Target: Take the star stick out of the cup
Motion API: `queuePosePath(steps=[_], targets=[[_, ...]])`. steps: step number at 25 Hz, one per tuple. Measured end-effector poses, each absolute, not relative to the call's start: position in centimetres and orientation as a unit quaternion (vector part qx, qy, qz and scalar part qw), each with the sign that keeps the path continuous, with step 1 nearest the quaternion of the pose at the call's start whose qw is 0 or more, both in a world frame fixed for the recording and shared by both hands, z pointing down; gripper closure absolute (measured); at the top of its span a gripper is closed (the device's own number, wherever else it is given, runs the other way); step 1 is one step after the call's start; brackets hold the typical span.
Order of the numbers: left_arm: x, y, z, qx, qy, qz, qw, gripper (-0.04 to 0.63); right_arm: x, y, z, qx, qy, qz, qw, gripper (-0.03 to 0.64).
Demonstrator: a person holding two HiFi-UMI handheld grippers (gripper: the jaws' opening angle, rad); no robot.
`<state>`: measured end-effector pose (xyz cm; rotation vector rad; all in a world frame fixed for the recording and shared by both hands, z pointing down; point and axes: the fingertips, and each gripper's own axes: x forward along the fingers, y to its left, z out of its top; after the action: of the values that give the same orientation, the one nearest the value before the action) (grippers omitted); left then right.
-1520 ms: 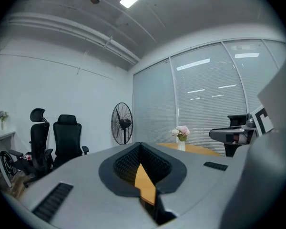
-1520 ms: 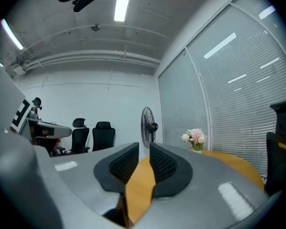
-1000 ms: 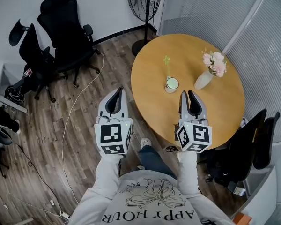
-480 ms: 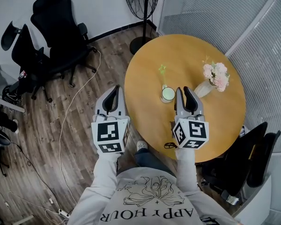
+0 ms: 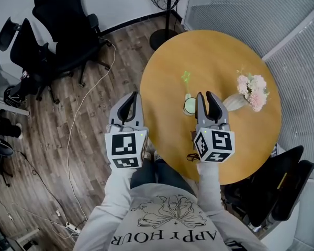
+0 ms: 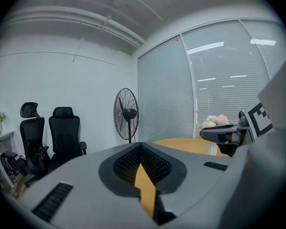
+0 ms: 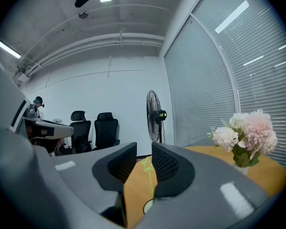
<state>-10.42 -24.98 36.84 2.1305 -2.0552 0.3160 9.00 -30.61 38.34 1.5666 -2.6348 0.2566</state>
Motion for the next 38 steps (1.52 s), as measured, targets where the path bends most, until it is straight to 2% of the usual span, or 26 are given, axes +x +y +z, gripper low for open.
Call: queuePosePath(steps=[15, 17, 30, 38], targets=[[-14.2, -32.0, 40.4, 0.735, -0.655, 0.128, 0.119, 0.589, 4.7, -36.2, 42.5, 0.526, -0.839, 0.109, 0.093, 0.514], [-14.0, -32.5, 41.2, 0.739, -0.649, 0.132, 0.125, 0.589, 4.8, -36.4, 43.2, 0.528, -0.836, 0.109, 0.103, 0.495], [-14.6, -36.4, 46.0, 0.759, -0.612, 0.157, 0.161, 0.589, 3.6, -39.5, 48.9, 0.541, -0.813, 0.118, 0.178, 0.491], [-14.5, -38.1, 48.8, 0.763, -0.599, 0.164, 0.18, 0.589, 3.7, -41.0, 51.7, 0.545, -0.804, 0.133, 0.198, 0.491]])
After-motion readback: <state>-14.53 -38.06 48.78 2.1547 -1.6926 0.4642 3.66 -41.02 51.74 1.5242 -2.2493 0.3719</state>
